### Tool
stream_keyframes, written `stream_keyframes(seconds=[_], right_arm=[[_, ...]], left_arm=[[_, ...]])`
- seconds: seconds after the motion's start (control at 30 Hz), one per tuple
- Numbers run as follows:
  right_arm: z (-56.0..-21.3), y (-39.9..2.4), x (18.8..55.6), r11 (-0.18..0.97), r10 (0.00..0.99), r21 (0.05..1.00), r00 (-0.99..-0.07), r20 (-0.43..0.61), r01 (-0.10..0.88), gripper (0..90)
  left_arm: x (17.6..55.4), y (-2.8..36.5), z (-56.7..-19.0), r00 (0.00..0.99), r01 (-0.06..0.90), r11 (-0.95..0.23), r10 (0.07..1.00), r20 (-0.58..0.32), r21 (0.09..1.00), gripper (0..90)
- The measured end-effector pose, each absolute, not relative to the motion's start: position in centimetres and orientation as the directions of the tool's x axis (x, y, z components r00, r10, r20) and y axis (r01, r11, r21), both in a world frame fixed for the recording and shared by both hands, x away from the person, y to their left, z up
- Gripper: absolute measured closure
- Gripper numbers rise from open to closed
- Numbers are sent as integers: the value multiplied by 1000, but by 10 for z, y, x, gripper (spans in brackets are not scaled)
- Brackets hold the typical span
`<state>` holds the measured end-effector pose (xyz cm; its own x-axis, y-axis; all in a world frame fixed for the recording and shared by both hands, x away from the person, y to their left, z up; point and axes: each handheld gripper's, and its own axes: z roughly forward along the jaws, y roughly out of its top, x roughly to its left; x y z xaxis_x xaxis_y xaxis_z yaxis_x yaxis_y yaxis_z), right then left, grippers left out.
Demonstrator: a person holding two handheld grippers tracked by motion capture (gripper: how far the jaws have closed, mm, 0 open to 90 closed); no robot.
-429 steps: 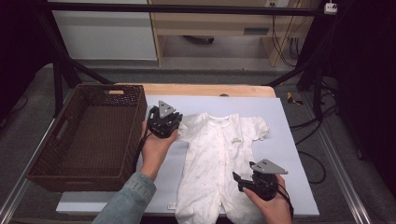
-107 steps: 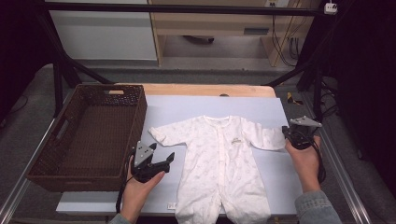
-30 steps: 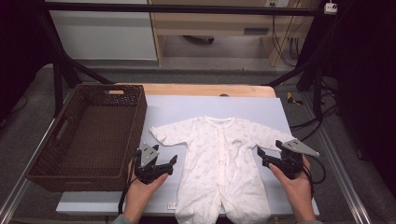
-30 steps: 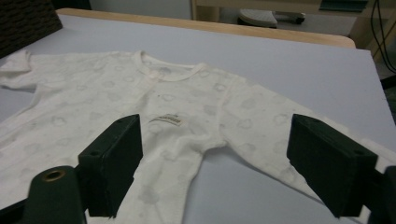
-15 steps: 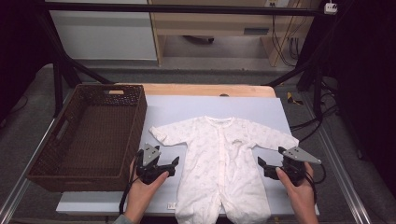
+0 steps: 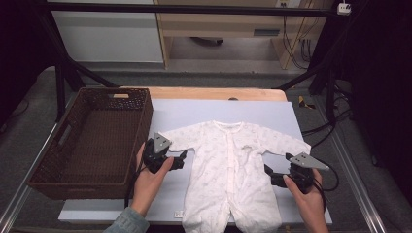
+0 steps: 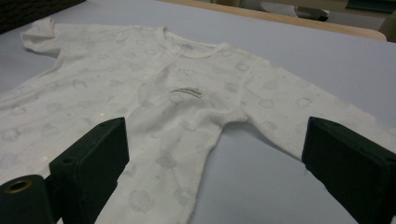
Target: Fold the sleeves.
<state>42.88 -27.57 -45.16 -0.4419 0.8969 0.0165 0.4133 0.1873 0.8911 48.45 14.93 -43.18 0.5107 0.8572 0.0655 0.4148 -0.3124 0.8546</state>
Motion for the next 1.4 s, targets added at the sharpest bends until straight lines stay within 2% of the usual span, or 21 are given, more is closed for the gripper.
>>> stream_keyframes(seconds=[0.17,0.5,0.73,0.97,1.17,1.4], right_arm=[[-453,-274,429,189,894,888,-448,21,419,81],[-457,-268,431,225,884,874,-468,2,430,81],[-457,-267,431,233,880,873,-475,-2,428,82],[-457,-265,432,242,874,870,-486,-3,429,82],[-457,-265,431,237,875,872,-485,0,428,82],[-456,-262,430,246,870,871,-493,-4,426,82]], left_arm=[[500,157,-432,459,466,-296,886,59,834,101],[526,152,-460,411,553,-274,911,29,787,124],[537,153,-472,373,575,-271,927,47,772,272],[542,152,-479,352,583,-283,933,77,762,448],[542,152,-478,352,578,-273,934,67,769,622],[541,153,-479,334,578,-265,940,72,772,708]])
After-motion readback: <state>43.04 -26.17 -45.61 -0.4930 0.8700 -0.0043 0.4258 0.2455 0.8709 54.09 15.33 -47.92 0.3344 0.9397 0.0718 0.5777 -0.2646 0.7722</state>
